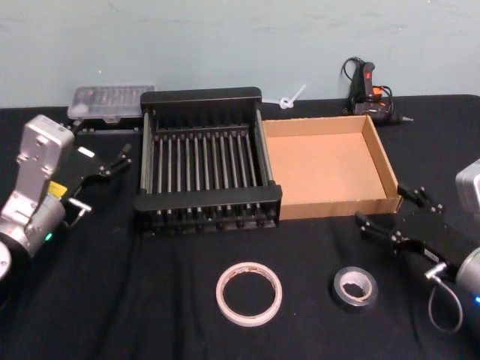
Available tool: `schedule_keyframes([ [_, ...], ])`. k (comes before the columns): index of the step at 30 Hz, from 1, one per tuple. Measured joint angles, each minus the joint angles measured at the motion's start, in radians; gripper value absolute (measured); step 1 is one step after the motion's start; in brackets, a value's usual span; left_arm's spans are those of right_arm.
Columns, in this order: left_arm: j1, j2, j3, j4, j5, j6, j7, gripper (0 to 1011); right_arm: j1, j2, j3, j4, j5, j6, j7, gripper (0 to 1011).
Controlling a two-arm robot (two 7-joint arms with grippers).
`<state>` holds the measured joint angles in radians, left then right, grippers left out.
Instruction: Pick up the white tape and place it into the black box , Pick up the silver tape and place it into the brown box.
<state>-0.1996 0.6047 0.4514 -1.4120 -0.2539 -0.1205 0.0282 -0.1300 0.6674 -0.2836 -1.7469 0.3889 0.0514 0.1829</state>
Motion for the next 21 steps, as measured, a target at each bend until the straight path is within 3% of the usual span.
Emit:
schedule_keyframes([
  [9, 0.0, 0.0, 0.0, 0.0, 0.0, 0.0, 0.0, 1001, -0.048, 0.027, 0.027, -0.042, 0.014, 0.048, 0.046, 1002],
  [21, 0.0, 0.0, 0.0, 0.0, 0.0, 0.0, 0.0, 1002, -0.08, 0.064, 0.041, -0.084, 0.019, 0.165, 0.119, 1002],
])
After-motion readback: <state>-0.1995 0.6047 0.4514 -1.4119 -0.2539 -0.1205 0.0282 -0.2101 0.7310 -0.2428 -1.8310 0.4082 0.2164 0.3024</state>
